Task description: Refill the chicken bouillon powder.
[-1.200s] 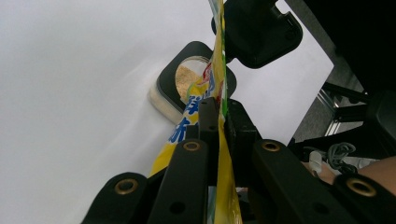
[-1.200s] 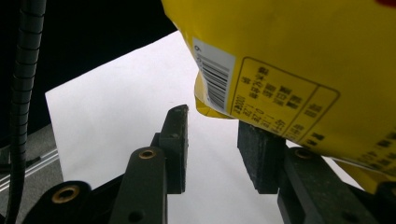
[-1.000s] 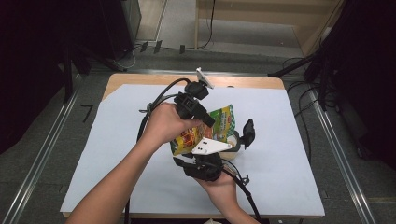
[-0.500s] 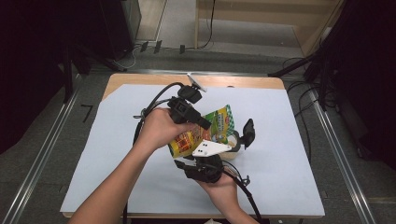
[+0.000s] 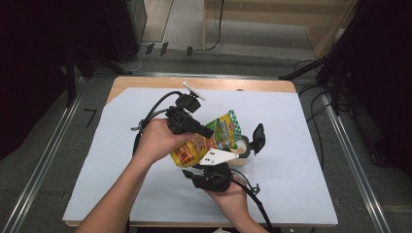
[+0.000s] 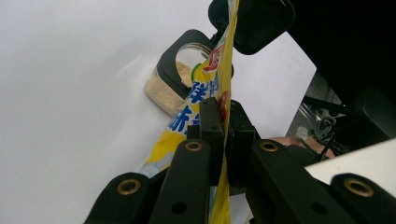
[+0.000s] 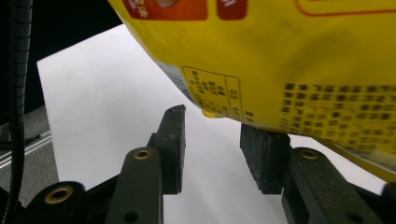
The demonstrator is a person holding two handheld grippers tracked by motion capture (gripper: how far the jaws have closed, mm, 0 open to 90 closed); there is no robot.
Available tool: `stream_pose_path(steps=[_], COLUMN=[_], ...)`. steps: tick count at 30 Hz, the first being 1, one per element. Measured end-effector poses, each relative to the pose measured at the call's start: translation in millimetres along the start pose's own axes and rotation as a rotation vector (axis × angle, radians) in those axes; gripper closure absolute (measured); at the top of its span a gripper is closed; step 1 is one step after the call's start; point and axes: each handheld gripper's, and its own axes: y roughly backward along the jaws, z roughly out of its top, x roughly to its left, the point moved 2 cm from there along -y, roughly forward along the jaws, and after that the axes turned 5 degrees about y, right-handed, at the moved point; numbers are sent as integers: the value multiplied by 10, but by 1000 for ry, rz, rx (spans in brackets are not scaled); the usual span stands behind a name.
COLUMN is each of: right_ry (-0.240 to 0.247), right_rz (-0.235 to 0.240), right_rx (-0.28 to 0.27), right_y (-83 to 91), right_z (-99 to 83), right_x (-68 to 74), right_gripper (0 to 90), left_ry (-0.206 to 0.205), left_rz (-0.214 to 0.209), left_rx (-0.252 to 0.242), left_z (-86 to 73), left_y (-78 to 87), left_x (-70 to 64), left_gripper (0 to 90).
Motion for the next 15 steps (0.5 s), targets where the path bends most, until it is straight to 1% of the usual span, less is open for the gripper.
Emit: stream_pose_path(steps=[3,6,8,9,12,15], right_ry=[-2,-6,-5,-5,0,0], right_rz=[2,9,9,11,15,10], right_rx=[4,8,7,5,2,2], right_y=[-10,-12,-12,-12,-8,-2], right_z=[-18,-34,-36,-33,-29,-27], right_x=[-6,-18,-21,-23,-28,-34], right_gripper=[614,613,614,613,609,600], left_ry=[-7,-8,-11,-12,-18,-18], left_rz=[-14,-24,-41,-49,-45,-50], left_rx=[-7,-29,-46,-46,-58,-74], left_z=[-50,-111,-150,-160,-182,-205], left_y=[16,39,66,77,115,136], left_x=[19,33,50,58,76,98], left_gripper=[894,899,900,900,900,900])
